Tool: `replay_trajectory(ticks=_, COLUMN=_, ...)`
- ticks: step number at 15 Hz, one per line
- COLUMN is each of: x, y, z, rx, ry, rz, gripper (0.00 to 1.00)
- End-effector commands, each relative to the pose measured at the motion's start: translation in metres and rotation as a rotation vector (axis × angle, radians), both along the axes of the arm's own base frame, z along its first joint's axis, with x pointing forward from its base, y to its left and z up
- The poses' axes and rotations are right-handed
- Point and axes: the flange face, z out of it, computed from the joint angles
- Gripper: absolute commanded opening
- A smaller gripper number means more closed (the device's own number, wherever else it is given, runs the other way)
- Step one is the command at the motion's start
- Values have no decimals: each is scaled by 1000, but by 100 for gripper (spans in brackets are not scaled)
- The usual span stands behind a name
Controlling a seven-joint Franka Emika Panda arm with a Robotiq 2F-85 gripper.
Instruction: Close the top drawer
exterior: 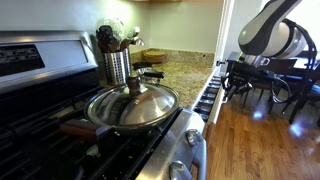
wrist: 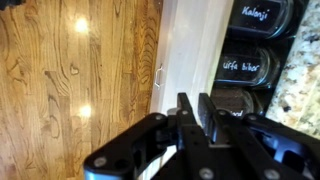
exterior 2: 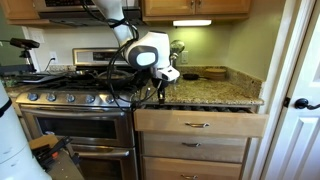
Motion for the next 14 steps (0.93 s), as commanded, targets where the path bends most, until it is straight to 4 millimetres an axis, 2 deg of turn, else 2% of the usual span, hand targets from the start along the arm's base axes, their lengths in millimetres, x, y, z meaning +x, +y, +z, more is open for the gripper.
replay_trajectory(ticks=1, x=-31, y=-10, z=-5, rx=-38, ry=48, rz=-52, gripper=2)
replay_trajectory(ticks=3, x=-32, y=-18, z=-19, rx=-41, ry=73, rz=-79, gripper=0)
replay_trajectory(ticks=6, x=-28, y=-22, z=-29, rx=-37, ry=44, rz=-88, gripper=4)
replay_trajectory(ticks=14, x=7, y=-25, z=-59, rx=24, ry=-4, rz=-166, gripper=4)
